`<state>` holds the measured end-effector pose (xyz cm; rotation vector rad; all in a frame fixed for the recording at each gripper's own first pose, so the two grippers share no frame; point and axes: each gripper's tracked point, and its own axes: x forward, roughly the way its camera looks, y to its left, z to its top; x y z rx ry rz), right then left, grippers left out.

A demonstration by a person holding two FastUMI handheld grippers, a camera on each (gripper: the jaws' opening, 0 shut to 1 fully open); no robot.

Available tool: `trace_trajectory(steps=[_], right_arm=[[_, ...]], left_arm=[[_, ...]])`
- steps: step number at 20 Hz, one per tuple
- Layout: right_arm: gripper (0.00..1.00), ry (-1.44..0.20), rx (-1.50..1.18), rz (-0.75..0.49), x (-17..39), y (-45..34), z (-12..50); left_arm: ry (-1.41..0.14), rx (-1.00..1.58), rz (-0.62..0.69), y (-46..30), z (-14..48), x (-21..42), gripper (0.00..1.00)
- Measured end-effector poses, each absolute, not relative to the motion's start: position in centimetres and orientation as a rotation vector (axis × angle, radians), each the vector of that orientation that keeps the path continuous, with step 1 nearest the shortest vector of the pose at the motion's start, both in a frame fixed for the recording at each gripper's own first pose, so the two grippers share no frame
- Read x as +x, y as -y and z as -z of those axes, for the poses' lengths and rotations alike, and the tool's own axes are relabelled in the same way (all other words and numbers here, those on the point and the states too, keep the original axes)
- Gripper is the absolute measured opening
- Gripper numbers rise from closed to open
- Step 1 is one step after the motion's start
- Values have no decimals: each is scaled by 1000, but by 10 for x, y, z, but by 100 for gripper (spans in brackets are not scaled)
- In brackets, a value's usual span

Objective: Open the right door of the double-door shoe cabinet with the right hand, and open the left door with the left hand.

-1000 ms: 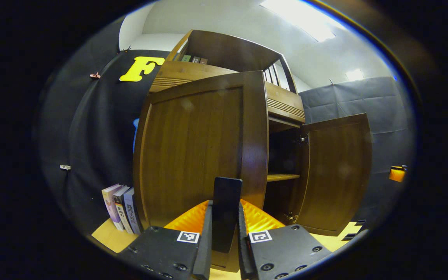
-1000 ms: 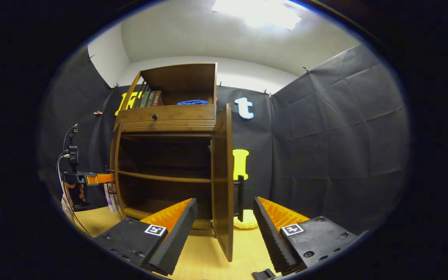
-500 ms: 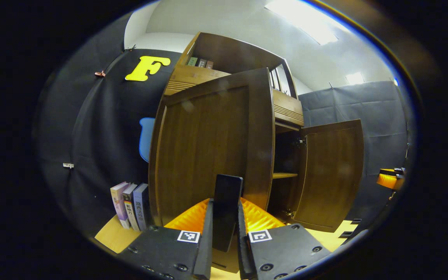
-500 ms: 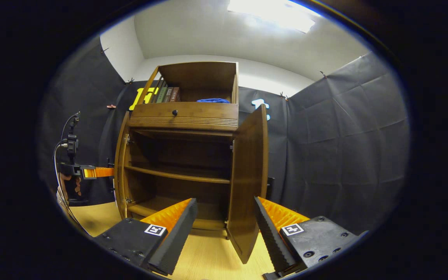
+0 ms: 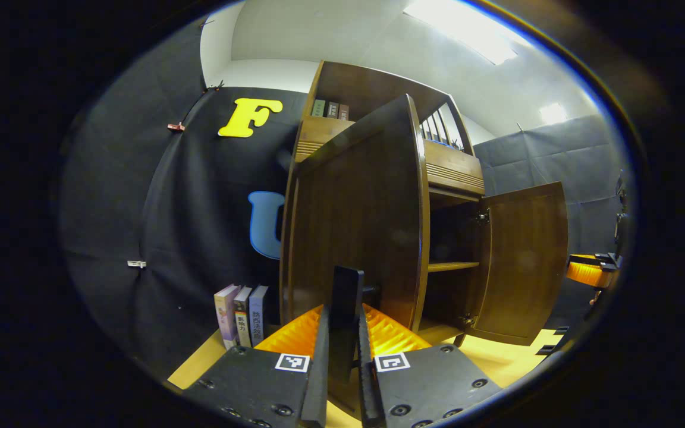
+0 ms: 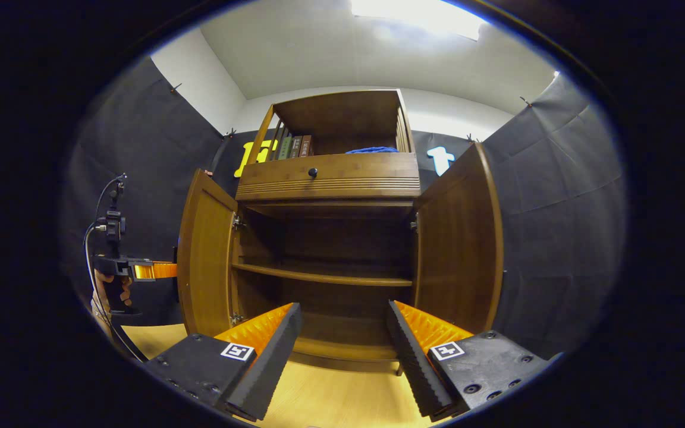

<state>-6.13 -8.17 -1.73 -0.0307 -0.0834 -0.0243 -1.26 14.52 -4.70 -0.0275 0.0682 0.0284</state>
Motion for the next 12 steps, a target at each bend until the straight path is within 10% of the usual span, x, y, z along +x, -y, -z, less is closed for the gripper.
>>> trace_trajectory(steps=[12], right_arm=[[92, 95, -18, -62, -33, 45, 21]], left_arm=[[-96, 1, -137, -187, 47, -59, 19]])
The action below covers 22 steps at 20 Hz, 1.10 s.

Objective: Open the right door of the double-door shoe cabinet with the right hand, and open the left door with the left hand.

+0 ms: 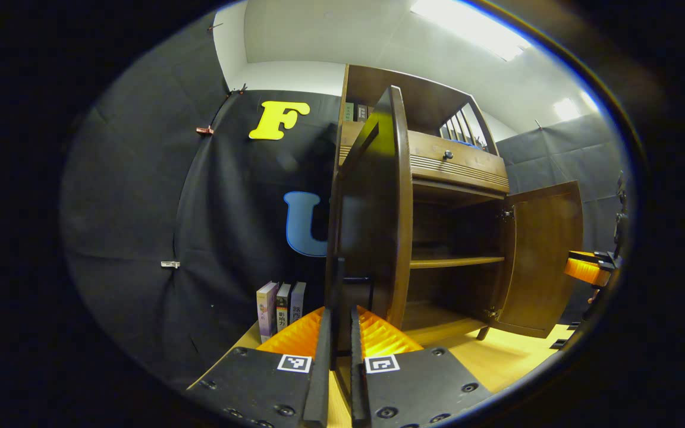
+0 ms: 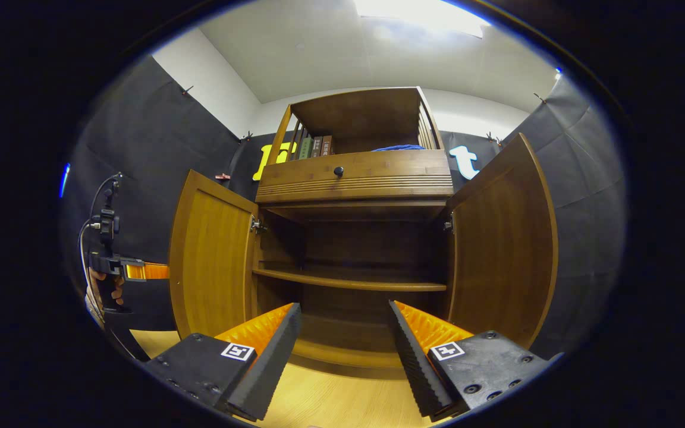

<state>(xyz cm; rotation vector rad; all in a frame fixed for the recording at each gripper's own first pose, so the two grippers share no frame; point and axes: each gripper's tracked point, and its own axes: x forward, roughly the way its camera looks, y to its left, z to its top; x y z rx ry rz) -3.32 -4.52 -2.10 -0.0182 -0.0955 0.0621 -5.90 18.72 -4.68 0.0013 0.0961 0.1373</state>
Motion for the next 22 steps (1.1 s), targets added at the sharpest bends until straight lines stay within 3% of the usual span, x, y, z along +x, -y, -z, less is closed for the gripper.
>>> trace_trajectory(steps=[5, 9, 11, 12, 15, 17, 19, 21, 22], right_arm=[[92, 57, -18, -9, -28, 55, 20], [95, 65, 63, 17, -31, 54, 7], [98, 81, 77, 11, -32, 47, -3], [92, 86, 66, 18, -32, 47, -7], [100, 88, -10, 35, -33, 42, -12], [98, 87, -46, 23, -34, 35, -14], [97, 93, -67, 25, -33, 35, -19], [95, 83, -66, 46, -28, 40, -21], [99, 70, -62, 44, -28, 38, -21]], left_arm=[[-101, -34, -20, -137, 28, -86, 18], [-68, -74, 151, -78, 3, -84, 22], [-63, -49, 203, -56, 0, -75, 32], [-63, -45, 215, -46, 0, -69, 39], [-58, -58, 220, -27, 4, -50, 80], [-53, -40, 120, -37, 5, -39, 96], [-40, 0, 6, -47, 3, -29, 98], [-41, 28, -8, -37, 1, -18, 94], [-39, 32, 2, -30, 0, -16, 94]])
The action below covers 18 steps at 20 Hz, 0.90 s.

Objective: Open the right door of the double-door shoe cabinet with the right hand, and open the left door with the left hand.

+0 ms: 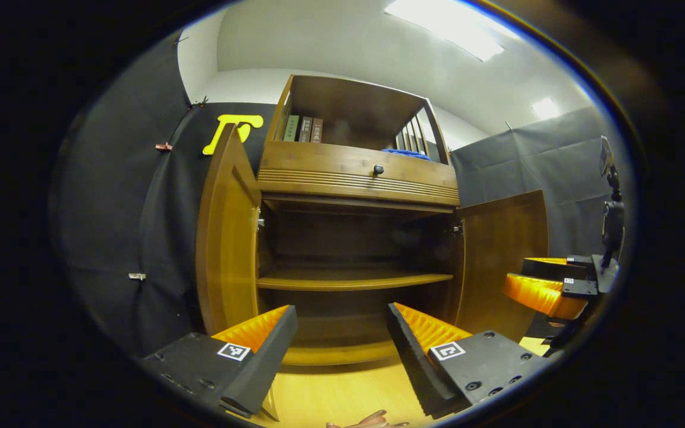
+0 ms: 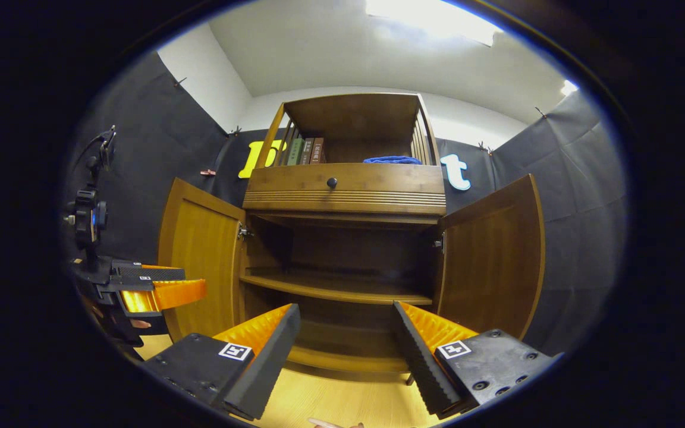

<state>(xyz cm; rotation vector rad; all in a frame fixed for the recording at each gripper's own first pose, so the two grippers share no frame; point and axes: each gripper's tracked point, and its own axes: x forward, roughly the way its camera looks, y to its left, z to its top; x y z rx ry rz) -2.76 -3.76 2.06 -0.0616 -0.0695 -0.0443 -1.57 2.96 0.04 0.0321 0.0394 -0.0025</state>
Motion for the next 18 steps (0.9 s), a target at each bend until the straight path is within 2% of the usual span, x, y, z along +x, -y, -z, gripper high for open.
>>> trace_trajectory(steps=[3, 10, 16, 18], right_arm=[[97, 35, -64, 41, -25, 34, -17], [98, 0, -93, 60, -30, 34, -9], [95, -5, -96, 74, -34, 37, -10], [97, -12, -98, 73, -36, 37, -8]], left_arm=[[-34, 53, 26, -16, -4, -12, 92], [-70, 109, 63, 4, 6, -12, 96], [-62, 131, 34, 1, 7, -11, 97], [-60, 122, 39, 1, 7, -10, 99]])
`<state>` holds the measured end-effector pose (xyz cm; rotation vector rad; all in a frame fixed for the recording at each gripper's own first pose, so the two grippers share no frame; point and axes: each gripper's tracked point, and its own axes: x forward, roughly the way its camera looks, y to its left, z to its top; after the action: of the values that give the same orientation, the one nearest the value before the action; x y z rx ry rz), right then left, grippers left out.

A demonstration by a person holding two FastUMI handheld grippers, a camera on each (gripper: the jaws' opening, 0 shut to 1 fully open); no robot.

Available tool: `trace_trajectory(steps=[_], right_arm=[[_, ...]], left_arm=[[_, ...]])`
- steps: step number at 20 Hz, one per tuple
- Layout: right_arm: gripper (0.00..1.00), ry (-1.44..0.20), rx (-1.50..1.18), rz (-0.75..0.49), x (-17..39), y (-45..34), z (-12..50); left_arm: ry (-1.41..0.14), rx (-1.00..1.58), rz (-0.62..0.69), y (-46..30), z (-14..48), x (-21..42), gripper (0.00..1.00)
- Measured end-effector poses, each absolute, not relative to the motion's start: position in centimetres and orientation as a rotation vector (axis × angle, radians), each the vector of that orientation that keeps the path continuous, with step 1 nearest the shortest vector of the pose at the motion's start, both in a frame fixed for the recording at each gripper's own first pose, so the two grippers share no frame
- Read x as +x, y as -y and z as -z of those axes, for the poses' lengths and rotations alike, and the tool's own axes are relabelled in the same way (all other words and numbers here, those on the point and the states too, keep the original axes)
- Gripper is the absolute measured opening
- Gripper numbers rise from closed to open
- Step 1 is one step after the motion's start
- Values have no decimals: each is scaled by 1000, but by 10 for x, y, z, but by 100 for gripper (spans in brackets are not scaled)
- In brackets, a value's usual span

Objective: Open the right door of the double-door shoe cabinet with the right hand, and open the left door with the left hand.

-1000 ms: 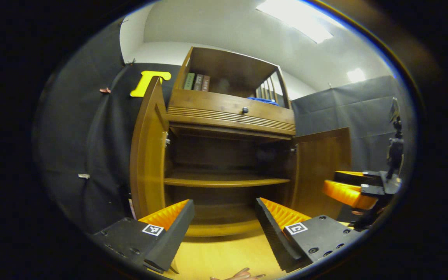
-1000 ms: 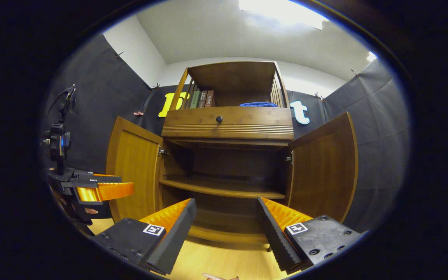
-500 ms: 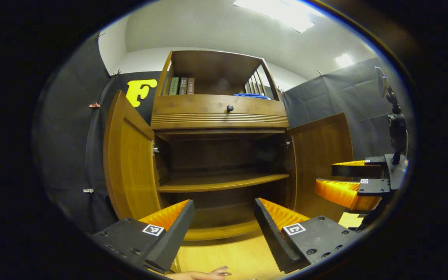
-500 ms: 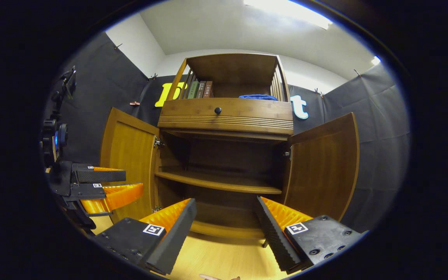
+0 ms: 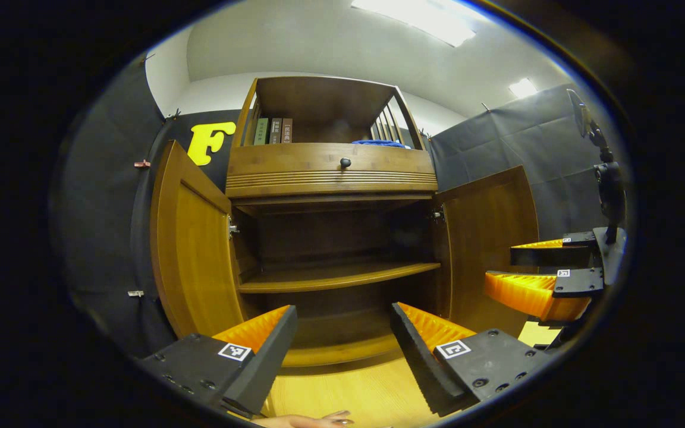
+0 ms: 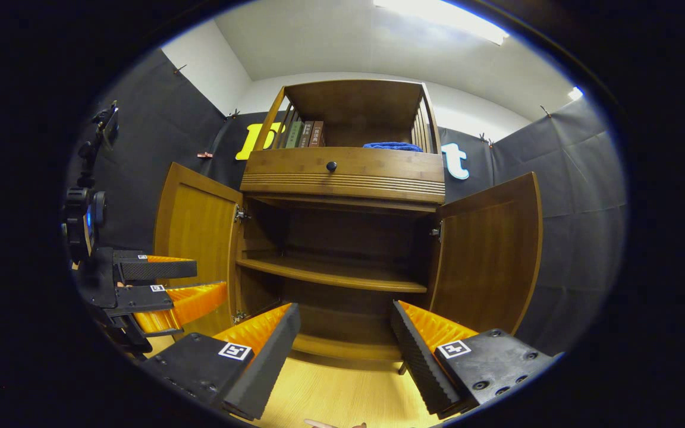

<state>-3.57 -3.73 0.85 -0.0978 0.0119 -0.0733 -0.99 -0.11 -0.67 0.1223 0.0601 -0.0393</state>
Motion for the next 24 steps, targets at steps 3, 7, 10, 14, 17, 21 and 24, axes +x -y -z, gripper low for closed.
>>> trace_trajectory(steps=[3, 7, 10, 14, 17, 21, 24], right_arm=[[97, -10, -104, 76, -38, 38, -9], [97, -12, -109, 81, -37, 40, -8], [97, -20, -114, 84, -37, 43, -7], [95, -19, -116, 92, -37, 45, -8], [97, -16, -117, 100, -36, 47, -11], [96, -21, -115, 93, -36, 45, -11], [97, -13, -126, 113, -39, 52, -14]], left_arm=[[-57, 124, 31, 1, 7, -10, 99], [-49, 123, 35, 1, 6, -10, 97], [-42, 122, 44, 2, 4, -11, 98], [-31, 119, 52, 3, 4, -12, 97], [-32, 128, 49, 3, 5, -11, 97], [-43, 122, 61, 3, 7, -9, 97], [-60, 123, 53, 3, 10, -9, 97]])
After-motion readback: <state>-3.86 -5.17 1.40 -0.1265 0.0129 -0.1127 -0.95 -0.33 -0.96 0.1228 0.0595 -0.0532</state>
